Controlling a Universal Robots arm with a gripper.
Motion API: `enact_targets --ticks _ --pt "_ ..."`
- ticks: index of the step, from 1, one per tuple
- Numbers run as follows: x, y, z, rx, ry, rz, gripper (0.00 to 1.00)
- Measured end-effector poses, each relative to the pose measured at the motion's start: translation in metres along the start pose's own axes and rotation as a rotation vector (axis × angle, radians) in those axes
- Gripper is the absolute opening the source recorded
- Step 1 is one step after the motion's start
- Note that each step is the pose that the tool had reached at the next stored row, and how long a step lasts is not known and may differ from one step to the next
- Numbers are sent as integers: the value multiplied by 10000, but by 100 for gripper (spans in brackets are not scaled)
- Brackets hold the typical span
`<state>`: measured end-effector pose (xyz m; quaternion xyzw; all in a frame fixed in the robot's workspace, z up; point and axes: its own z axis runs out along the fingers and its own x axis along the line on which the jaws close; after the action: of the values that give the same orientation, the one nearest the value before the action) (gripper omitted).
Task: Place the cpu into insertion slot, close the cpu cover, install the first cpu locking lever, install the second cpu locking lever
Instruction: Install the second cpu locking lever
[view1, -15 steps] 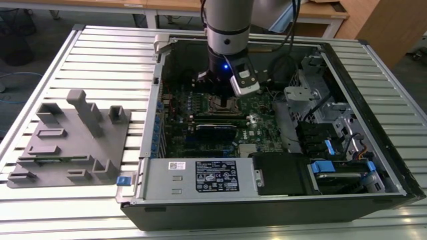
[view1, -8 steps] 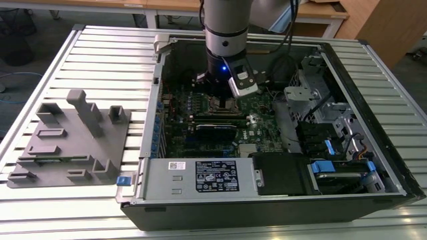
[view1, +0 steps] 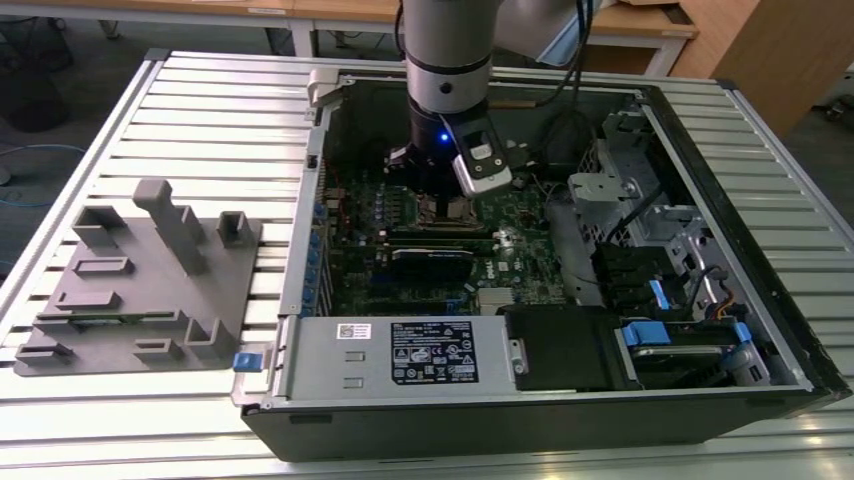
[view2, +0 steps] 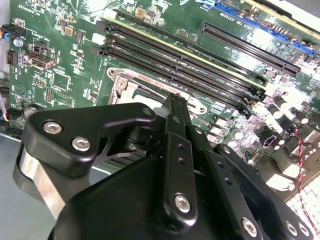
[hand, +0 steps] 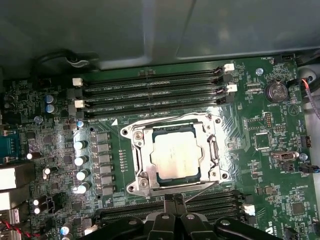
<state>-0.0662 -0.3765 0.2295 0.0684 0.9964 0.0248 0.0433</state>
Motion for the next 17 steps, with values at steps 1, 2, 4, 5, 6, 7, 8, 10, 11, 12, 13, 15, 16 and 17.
enact_targets --ticks 1,2,4,5,6,7,8,10,11,12,13,15,16,17 --pt "0 0 0 0 0 1 11" --pt "0 0 0 0 -1 1 11" --pt "0 0 1 0 0 0 11" --pt "1 0 3 -1 0 -6 11" --pt "1 0 7 -4 0 -20 11" --pt "1 0 12 -5 2 -46 11" --pt "2 -1 17 -6 5 -90 11" --pt "5 -2 36 -19 18 -326 11" --pt "11 -4 46 -33 28 -512 11" --pt "22 -6 56 -47 37 -677 11" --pt "31 -7 62 -52 41 -740 11" --pt "57 -11 70 -56 46 -830 11" --pt "70 -13 75 -57 47 -859 11" --pt "82 -15 80 -58 48 -885 11"
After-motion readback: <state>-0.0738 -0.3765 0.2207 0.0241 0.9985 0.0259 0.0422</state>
